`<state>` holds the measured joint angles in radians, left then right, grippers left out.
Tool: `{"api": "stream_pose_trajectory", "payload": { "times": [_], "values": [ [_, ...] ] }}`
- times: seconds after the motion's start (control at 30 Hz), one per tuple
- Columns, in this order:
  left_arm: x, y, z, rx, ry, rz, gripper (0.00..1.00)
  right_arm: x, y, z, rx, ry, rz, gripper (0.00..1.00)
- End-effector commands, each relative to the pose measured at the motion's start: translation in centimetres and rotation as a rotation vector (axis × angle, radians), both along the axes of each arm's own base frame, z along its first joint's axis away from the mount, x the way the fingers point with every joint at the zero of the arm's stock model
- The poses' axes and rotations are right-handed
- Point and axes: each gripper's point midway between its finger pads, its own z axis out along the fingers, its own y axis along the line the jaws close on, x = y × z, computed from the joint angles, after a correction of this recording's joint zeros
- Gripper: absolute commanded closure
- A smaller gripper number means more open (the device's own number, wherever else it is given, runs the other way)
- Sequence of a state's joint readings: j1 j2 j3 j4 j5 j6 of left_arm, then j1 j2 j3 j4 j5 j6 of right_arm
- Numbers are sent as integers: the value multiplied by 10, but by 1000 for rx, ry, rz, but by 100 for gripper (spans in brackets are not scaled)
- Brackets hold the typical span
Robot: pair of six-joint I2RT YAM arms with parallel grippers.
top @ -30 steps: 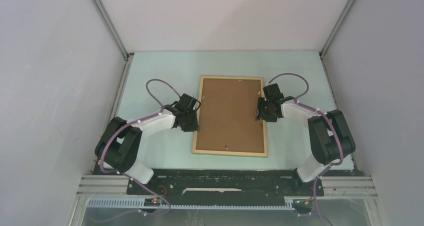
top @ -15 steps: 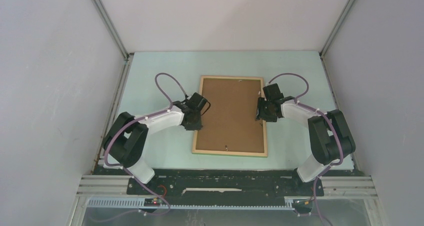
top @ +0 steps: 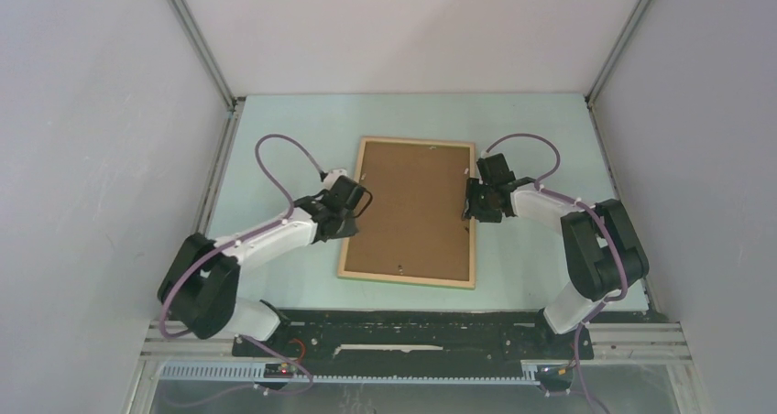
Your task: Put the photo into the frame
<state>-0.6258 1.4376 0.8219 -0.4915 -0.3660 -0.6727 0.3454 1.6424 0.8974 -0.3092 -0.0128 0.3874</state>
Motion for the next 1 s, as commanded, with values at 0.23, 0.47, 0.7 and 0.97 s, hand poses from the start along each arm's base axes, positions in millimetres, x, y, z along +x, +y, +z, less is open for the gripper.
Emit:
{"api": "stream_pose_trajectory", "payload": {
  "times": [0.23,0.47,0.7,0.97],
  "values": [
    [2,-17,9,-96,17,-39,62,-8,-14,-14,-77,42,-4,43],
    [4,-20,-15,-90,84,-44,60,-8,-14,-14,-76,43,-4,43],
    [1,-9,-25,-69,101,-24,70,-8,-13,-14,-77,43,-3,43],
    [-7,6,-12,-46,64,-13,57,-8,-14,-15,-87,44,-4,43]
  ]
}}
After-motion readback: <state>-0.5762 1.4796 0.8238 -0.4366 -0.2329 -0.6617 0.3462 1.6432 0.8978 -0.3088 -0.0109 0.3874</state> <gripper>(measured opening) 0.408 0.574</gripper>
